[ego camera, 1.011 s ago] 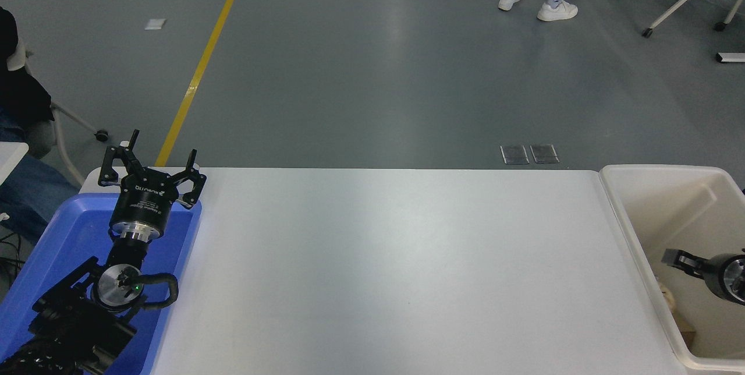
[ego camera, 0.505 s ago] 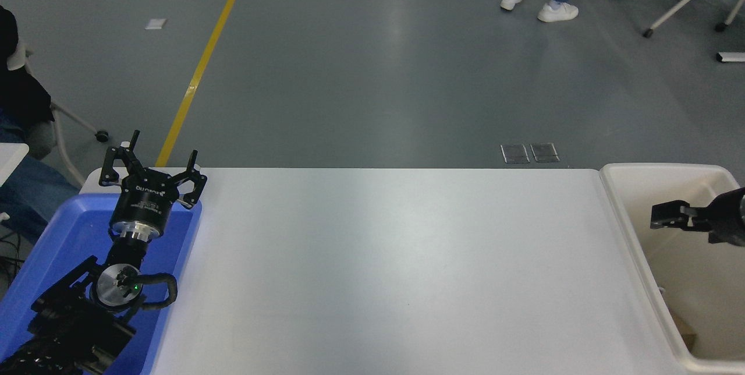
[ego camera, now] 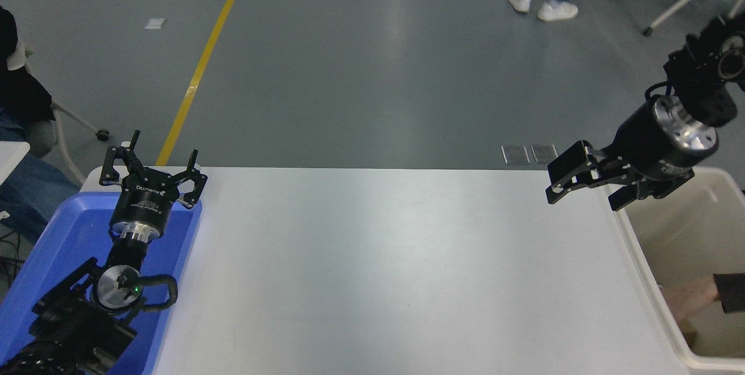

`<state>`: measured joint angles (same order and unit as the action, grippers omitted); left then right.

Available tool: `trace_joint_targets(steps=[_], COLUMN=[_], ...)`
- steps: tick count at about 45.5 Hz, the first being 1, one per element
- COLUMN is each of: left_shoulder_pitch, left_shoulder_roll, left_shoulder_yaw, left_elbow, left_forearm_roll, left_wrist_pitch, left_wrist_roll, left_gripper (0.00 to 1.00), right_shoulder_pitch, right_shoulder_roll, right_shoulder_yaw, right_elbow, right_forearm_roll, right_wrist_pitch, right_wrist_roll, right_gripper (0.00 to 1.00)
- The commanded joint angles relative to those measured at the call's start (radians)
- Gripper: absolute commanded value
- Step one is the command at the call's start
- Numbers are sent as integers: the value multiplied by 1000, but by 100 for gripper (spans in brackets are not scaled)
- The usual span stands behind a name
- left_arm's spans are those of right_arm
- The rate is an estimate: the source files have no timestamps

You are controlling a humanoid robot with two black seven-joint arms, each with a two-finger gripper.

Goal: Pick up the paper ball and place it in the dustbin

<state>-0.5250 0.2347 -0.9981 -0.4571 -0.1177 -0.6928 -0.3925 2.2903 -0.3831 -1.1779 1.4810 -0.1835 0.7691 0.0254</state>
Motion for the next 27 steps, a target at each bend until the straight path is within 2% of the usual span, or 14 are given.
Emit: trace_joint_targets(steps=[1,27], left_shoulder_pitch=[0,0], left_shoulder_roll=[0,0], left_shoulder_yaw=[0,0], left_elbow=[0,0], left_forearm_roll=[0,0], left_wrist_pitch=[3,4], left_wrist_roll=[0,-2], left_gripper=[100,100], right_shoulder_pitch=[92,123], right_shoulder_roll=[127,141], right_shoulder_yaw=[-42,-78], right_elbow=[25,27], right_forearm_roll=[128,134], right_wrist_pitch=[16,16], right_wrist_roll=[-2,-1], right_gripper=[100,100])
